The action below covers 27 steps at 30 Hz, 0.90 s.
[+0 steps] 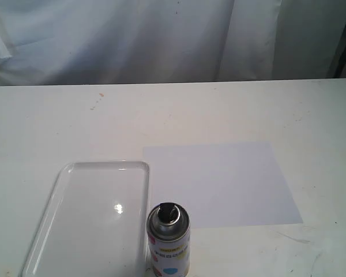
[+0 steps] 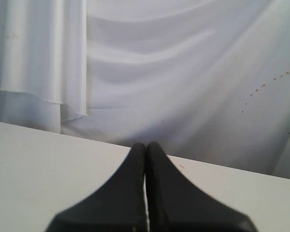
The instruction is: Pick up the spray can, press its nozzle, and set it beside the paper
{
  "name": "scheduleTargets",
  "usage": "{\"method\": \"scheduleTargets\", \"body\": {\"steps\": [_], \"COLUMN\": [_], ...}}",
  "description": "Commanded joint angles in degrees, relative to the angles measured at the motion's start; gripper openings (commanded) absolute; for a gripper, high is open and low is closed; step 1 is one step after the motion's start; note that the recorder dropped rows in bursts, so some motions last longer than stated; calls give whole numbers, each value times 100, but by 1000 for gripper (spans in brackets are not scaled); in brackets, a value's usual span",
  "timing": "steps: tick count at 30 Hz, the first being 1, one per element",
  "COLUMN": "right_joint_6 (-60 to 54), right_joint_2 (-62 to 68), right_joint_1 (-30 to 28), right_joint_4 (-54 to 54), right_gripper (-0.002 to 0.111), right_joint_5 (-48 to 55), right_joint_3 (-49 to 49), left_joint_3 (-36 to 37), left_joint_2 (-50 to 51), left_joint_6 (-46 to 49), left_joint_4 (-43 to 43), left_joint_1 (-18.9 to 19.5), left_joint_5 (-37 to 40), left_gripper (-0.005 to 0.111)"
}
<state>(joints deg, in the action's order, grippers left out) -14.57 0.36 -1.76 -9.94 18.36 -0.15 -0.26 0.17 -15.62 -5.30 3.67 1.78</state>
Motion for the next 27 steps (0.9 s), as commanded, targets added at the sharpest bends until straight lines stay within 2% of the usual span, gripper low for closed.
{"method": "scheduleTargets", "body": {"steps": [1, 21, 27], "right_joint_6": [1, -55, -55], "right_joint_2": [-36, -36, -36], "right_joint_1": [10, 10, 10], "right_joint_4": [-11, 52, 52], "right_gripper": [0, 0, 0], "right_joint_5": [-63, -74, -564], "right_joint_3": [15, 15, 15], "left_joint_3": [26, 26, 26], "left_joint_2": [-17, -17, -17], "left_joint_6": [-21, -21, -21], "left_joint_4": [44, 44, 44], "left_joint_1": [-27, -27, -27], "left_joint_5": [-46, -46, -46], "left_gripper": [0, 0, 0]}}
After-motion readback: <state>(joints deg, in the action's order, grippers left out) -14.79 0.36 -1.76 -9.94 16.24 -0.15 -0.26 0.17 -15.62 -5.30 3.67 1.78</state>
